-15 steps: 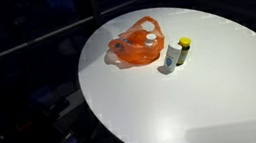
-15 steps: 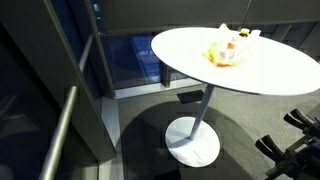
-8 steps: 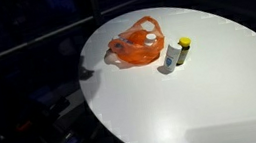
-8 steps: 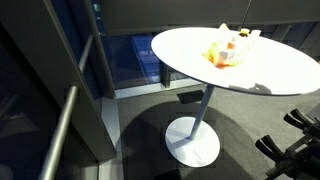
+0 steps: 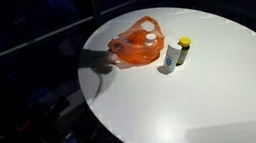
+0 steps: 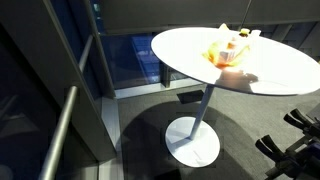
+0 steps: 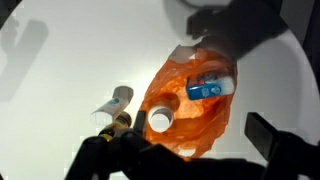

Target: Place the white pill bottle on the table

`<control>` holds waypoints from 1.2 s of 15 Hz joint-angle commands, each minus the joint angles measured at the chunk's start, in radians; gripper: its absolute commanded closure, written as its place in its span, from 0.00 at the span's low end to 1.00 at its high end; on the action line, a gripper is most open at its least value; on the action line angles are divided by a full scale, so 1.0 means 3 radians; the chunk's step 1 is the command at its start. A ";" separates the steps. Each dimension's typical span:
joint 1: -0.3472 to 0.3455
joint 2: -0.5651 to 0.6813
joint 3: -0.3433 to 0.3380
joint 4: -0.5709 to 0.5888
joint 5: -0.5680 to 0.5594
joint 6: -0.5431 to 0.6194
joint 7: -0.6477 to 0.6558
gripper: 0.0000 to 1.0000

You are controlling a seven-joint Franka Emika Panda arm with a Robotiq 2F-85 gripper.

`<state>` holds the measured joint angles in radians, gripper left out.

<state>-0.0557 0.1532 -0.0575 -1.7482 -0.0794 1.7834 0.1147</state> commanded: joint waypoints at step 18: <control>-0.0188 0.0770 -0.0076 0.0127 0.0250 0.0825 -0.0193 0.00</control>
<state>-0.0978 0.3226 -0.0856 -1.7365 -0.0502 1.9818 0.0992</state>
